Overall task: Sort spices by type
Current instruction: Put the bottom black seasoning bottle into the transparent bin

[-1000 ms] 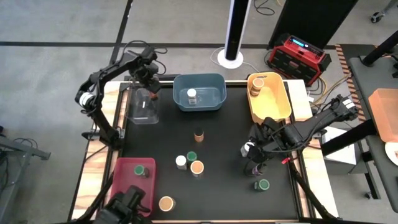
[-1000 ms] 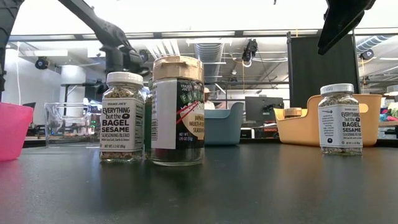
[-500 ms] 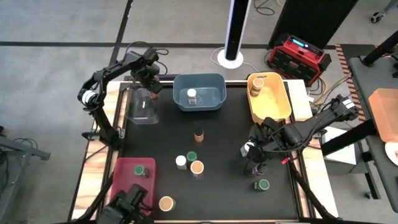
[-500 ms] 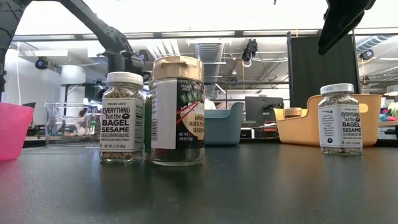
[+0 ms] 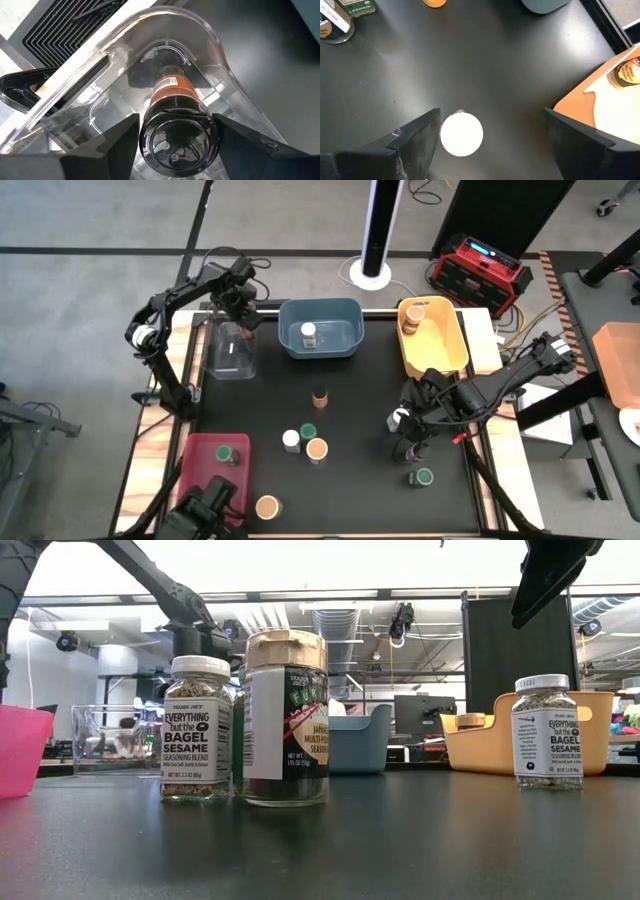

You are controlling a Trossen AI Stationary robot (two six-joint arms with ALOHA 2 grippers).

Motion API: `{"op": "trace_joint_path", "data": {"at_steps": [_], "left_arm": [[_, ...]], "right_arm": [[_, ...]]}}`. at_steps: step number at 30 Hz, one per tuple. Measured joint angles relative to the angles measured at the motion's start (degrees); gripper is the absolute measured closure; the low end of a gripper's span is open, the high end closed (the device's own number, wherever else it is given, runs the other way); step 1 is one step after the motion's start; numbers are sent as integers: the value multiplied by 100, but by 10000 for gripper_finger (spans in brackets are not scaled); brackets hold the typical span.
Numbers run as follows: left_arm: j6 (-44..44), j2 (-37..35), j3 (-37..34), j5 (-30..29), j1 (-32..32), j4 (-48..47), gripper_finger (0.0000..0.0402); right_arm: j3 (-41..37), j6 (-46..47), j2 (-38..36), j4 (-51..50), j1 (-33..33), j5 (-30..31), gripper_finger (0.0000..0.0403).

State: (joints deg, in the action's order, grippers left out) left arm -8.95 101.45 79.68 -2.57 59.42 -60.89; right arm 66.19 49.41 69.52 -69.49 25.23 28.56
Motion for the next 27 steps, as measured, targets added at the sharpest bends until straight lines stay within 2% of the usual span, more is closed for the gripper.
{"op": "trace_joint_path", "data": {"at_steps": [27], "left_arm": [[68, -15, 460, 0, 0, -429, 171]], "right_arm": [[0, 50, 0, -4, 0, -62, 62]]}}
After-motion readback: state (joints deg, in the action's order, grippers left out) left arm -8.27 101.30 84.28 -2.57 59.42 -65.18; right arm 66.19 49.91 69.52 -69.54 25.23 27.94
